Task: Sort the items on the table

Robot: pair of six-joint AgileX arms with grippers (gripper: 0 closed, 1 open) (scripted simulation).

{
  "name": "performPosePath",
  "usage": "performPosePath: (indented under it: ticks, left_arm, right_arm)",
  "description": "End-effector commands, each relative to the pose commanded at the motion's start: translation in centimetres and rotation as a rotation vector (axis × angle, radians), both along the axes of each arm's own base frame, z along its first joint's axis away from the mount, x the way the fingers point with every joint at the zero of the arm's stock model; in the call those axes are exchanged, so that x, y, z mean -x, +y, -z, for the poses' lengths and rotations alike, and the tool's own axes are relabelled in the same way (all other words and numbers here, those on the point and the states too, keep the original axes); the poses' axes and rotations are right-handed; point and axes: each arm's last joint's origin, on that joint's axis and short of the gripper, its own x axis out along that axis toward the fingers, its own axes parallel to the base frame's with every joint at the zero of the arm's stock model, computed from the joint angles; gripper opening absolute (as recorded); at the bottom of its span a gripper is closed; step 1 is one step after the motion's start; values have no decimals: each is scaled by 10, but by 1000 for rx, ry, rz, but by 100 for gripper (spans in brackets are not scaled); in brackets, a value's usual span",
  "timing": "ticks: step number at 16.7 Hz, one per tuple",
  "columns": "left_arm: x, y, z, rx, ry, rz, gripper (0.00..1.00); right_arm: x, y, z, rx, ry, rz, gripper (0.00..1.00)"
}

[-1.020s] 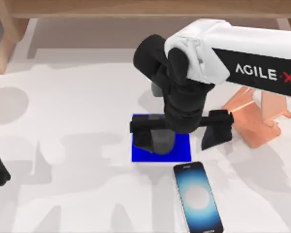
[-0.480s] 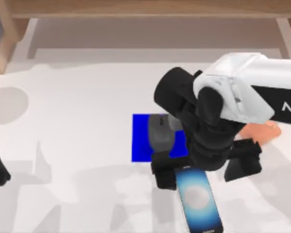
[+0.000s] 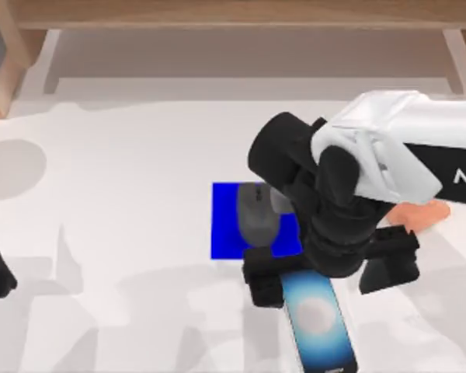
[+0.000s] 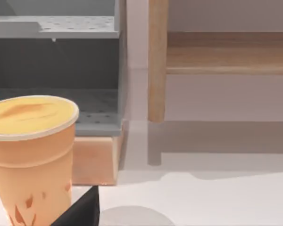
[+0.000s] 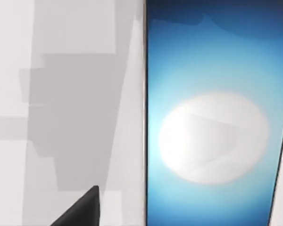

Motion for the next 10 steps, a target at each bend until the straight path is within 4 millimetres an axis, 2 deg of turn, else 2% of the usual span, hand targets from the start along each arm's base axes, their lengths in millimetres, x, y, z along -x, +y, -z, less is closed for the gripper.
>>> performPosePath:
  ticks: [7,10]
  left_arm:
    - [0,0,0,0,0,0,100]
    - [0,0,0,0,0,0,100]
  right_arm:
    - [1,1,57,-4,-3,-3,100]
    - [2,0,65,-2,-1,-3,100]
